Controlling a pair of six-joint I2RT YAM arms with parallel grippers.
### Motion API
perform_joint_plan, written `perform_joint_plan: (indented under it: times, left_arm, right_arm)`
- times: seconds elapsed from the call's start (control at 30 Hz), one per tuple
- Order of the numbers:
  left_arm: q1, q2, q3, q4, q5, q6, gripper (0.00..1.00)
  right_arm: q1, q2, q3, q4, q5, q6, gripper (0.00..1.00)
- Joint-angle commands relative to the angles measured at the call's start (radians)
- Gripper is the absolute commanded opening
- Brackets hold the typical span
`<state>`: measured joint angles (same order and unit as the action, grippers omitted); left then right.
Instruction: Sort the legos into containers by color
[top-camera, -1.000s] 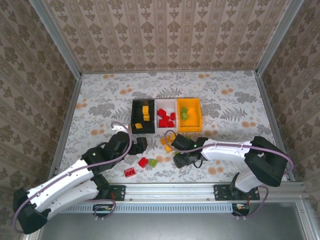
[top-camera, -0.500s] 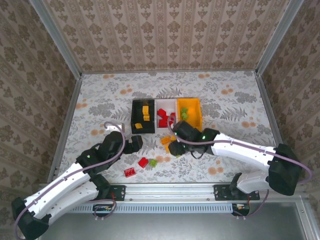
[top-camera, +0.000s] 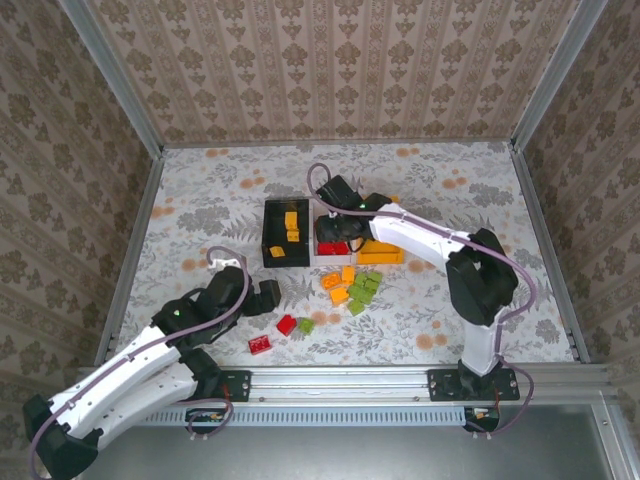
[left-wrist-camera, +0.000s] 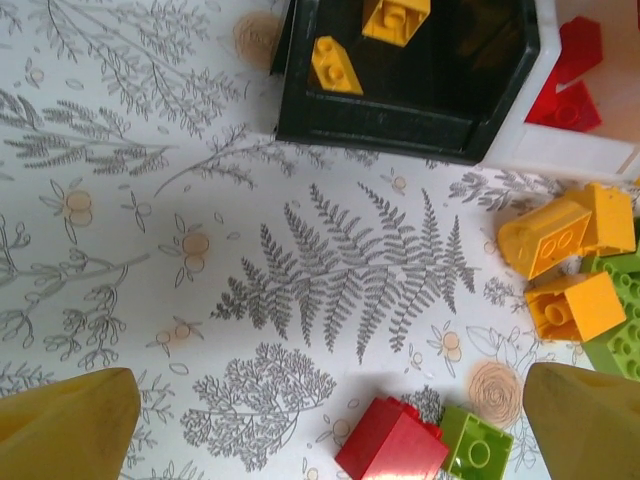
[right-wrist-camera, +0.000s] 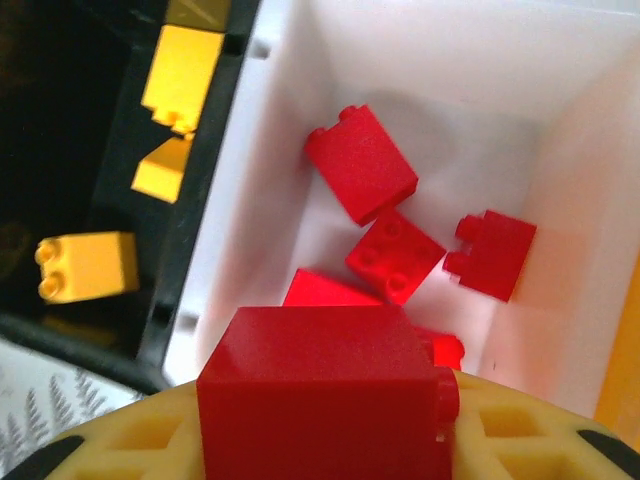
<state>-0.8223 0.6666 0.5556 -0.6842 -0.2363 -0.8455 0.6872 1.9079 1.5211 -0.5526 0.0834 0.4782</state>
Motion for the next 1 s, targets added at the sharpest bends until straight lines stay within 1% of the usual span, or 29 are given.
perform_joint_plan:
  times: [0.0, 0.03, 0.07, 0.17, 0.27, 0.4, 0.47, 0.6, 0.73, 0.9, 0.97]
  left_arm:
    - [0.007, 0.03, 0.009, -0.076, 0.048, -0.032, 0.99]
    - [0.007, 0.044, 0.014, -0.084, 0.061, -0.028, 0.98]
    - [0.007, 0.056, 0.019, -0.094, 0.074, -0.026, 0.98]
    - [-0.005, 0.082, 0.033, -0.125, 0.111, -0.031, 0.97]
    - [-0.037, 0.089, 0.021, -0.15, 0.138, -0.068, 0.97]
    - [-0.112, 0.1, -0.008, -0.182, 0.154, -0.136, 0.96]
    - [-0.147, 0.109, -0.031, -0.172, 0.158, -0.163, 0.95]
    - [-0.188, 0.143, -0.068, -0.135, 0.183, -0.216, 0.92]
    - [-0.218, 0.185, -0.064, -0.193, 0.155, -0.231, 0.91]
    - [-0.218, 0.239, -0.123, -0.053, 0.176, -0.238, 0.9]
    - [-0.218, 0.273, -0.13, -0.028, 0.175, -0.228, 0.86]
  right_arm:
    - [-0.006, 0.046, 0.094, -0.063, 0.035, 0.0, 0.61]
    - [-0.006, 0.05, 0.103, -0.06, 0.031, 0.001, 0.66]
    - [-0.006, 0.047, 0.101, -0.052, 0.026, -0.001, 0.69]
    - [-0.005, -0.001, 0.055, -0.011, -0.004, -0.001, 0.72]
    - [-0.004, -0.064, -0.009, 0.012, -0.007, 0.0, 0.73]
    - [-0.004, -0.143, -0.098, 0.057, -0.002, 0.003, 0.73]
    - [-0.005, -0.174, -0.136, 0.073, 0.0, 0.008, 0.73]
    - [-0.007, -0.224, -0.194, 0.084, 0.008, 0.008, 0.73]
    - [-0.008, -0.264, -0.237, 0.096, 0.012, 0.008, 0.74]
    - [-0.014, -0.315, -0.283, 0.106, 0.018, 0.015, 0.74]
    - [-0.017, -0.344, -0.303, 0.105, 0.025, 0.016, 0.74]
